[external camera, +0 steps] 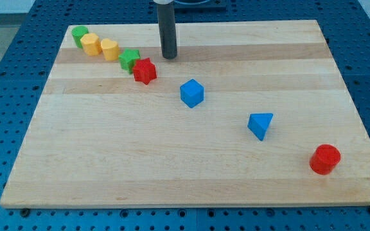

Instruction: Place your arm at the top center of the board

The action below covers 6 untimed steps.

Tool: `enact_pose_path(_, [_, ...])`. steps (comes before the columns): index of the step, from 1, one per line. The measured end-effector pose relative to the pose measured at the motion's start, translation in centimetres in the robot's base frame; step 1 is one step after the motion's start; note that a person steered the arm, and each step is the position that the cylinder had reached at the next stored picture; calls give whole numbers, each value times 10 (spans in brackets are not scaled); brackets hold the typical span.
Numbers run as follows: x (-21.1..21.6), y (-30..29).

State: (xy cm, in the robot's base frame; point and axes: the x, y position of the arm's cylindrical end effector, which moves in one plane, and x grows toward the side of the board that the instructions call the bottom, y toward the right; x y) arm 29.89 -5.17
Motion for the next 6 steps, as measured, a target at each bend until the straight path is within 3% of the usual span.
enact_pose_path(3, [1, 11])
enact_pose_path(4, [-16, 85])
enact_pose_path(5, [-55, 107])
enact_pose_path(6, [-99, 41])
